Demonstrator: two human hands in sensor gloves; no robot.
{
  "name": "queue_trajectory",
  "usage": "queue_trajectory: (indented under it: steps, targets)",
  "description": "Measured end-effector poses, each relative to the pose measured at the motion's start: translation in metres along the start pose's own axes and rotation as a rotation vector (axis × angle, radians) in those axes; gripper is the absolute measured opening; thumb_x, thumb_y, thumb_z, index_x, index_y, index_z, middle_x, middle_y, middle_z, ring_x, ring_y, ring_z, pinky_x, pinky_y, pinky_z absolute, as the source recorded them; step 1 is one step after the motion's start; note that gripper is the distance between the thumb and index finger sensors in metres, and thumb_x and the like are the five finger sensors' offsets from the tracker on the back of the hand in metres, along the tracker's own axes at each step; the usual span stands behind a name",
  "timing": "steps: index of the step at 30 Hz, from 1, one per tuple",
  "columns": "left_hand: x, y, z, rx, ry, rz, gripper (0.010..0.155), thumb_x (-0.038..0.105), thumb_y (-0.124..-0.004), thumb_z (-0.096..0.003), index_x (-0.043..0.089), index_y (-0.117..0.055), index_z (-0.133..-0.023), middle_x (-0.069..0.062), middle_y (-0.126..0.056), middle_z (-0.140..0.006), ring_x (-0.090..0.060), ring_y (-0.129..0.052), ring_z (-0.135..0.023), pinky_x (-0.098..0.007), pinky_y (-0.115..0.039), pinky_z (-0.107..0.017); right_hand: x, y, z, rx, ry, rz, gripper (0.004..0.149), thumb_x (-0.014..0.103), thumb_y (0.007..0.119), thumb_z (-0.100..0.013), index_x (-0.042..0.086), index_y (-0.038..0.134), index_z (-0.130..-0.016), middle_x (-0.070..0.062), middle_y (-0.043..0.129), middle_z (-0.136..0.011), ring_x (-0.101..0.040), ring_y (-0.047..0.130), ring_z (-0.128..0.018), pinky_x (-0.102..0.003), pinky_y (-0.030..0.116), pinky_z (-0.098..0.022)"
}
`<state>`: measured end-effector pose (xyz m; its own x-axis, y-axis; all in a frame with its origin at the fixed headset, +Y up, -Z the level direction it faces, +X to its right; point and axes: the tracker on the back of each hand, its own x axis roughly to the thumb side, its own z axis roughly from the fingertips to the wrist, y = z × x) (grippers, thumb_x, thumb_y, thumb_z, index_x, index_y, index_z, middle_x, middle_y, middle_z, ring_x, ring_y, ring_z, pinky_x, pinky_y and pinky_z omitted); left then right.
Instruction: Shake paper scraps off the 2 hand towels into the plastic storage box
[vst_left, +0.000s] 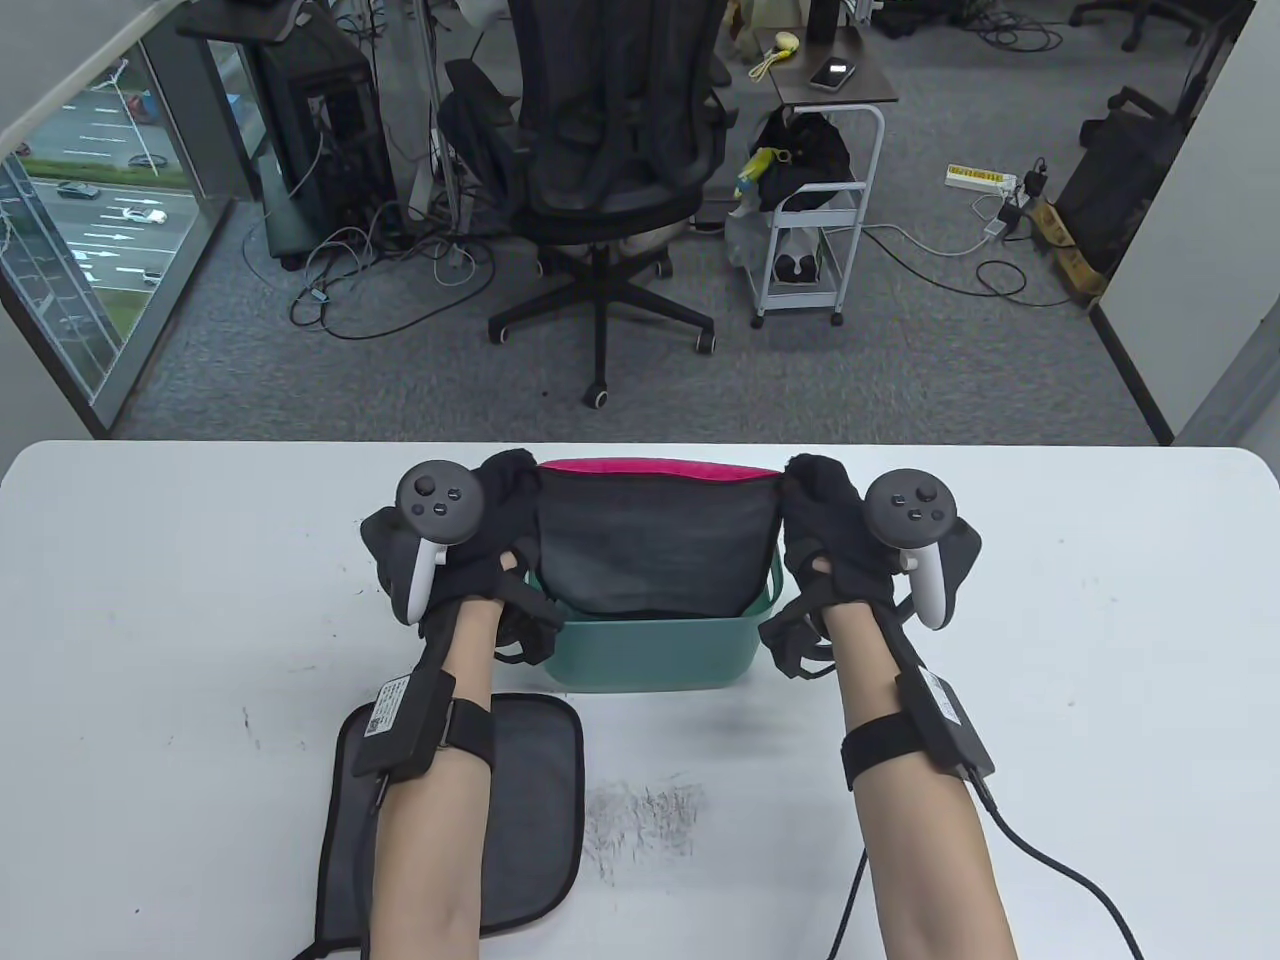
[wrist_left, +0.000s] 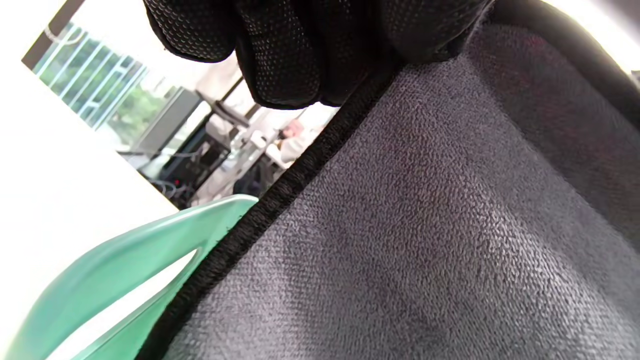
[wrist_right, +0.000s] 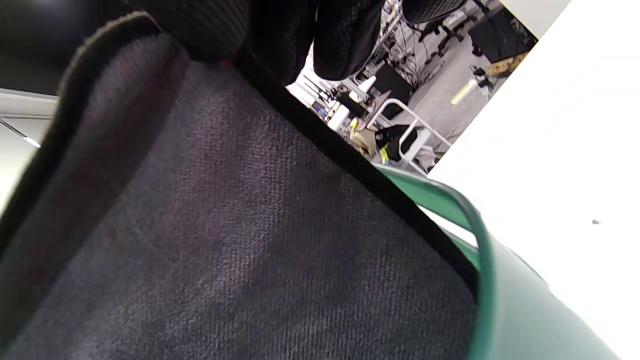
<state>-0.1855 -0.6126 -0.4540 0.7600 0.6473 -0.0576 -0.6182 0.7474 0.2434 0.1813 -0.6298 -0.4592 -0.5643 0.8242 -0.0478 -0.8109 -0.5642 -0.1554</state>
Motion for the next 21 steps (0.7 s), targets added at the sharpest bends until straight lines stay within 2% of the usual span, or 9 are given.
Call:
queue_trajectory:
  steps: [3,7,12,17,21]
  targets:
    - [0.007,0.010,0.004,0.008,-0.026,0.019,0.041,0.048,-0.074,-0.0544,0.043,-0.076,-0.095,0.005,-0.088,-0.099,-0.020,-0.089,-0.090,-0.055,-0.069,-0.074,0.007,-0.013,0.004,-0.027,-0.057,-0.089,0.037,0.038,0.082,-0.047,0.033,0.078,-0.083,0.000,0.086,-0.090,-0.031,0.085,-0.084,-0.063,0.057,-0.068]
    - [0.023,0.029,0.014,0.025,-0.079,0.034,0.041,0.048,-0.074,-0.0546,0.044,-0.076,-0.095,0.004,-0.087,-0.101,-0.022,-0.088,-0.092,-0.057,-0.068,-0.074,0.020,-0.041,0.014,-0.007,-0.140,-0.212,0.036,0.038,0.083,-0.047,0.033,0.079,-0.083,0.000,0.086,-0.091,-0.031,0.084,-0.086,-0.064,0.055,-0.069]
    - [0.055,0.051,0.033,0.058,-0.175,0.051,0.041,0.049,-0.074,-0.0548,0.043,-0.076,-0.096,0.004,-0.087,-0.101,-0.021,-0.088,-0.092,-0.057,-0.068,-0.074,0.036,-0.078,0.034,-0.047,-0.229,-0.202,0.036,0.038,0.082,-0.047,0.033,0.079,-0.083,0.000,0.086,-0.090,-0.031,0.084,-0.086,-0.064,0.056,-0.069]
    - [0.091,0.062,0.064,0.023,-0.310,0.128,0.042,0.048,-0.073,-0.0554,0.042,-0.076,-0.096,0.004,-0.088,-0.101,-0.022,-0.088,-0.091,-0.057,-0.068,-0.074,0.044,-0.126,0.068,-0.074,-0.325,-0.215,0.037,0.038,0.083,-0.047,0.032,0.079,-0.083,-0.001,0.086,-0.090,-0.032,0.084,-0.086,-0.064,0.056,-0.069]
    - [0.116,0.061,0.099,-0.004,-0.425,0.088,0.042,0.048,-0.073,-0.0555,0.041,-0.077,-0.096,0.004,-0.088,-0.100,-0.022,-0.089,-0.091,-0.057,-0.068,-0.074,0.032,-0.158,0.092,-0.035,-0.357,-0.179,0.037,0.037,0.083,-0.048,0.030,0.079,-0.084,-0.001,0.087,-0.090,-0.032,0.084,-0.086,-0.064,0.056,-0.069]
